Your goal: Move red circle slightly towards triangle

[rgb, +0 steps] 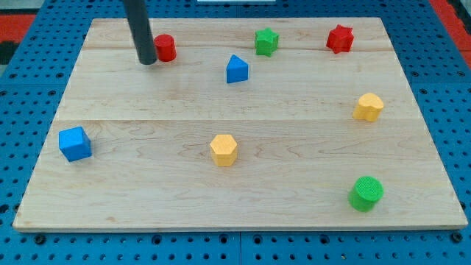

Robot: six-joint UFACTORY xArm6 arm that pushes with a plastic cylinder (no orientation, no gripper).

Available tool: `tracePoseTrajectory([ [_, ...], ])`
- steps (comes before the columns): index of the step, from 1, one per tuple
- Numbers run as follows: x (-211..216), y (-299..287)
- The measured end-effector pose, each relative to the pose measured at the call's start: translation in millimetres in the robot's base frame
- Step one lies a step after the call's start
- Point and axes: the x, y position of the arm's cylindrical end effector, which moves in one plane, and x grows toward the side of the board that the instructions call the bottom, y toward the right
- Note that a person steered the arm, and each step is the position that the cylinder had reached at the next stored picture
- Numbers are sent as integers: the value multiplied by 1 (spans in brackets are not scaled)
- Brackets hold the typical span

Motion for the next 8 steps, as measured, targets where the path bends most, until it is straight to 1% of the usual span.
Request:
tracePoseTrajectory([
  [1, -10, 37],
  [2, -40, 86],
  [3, 8, 73],
  [4, -1, 88],
  [5, -62, 148],
  [6, -113, 172],
  [7, -101, 116],
  [8, -99, 83],
])
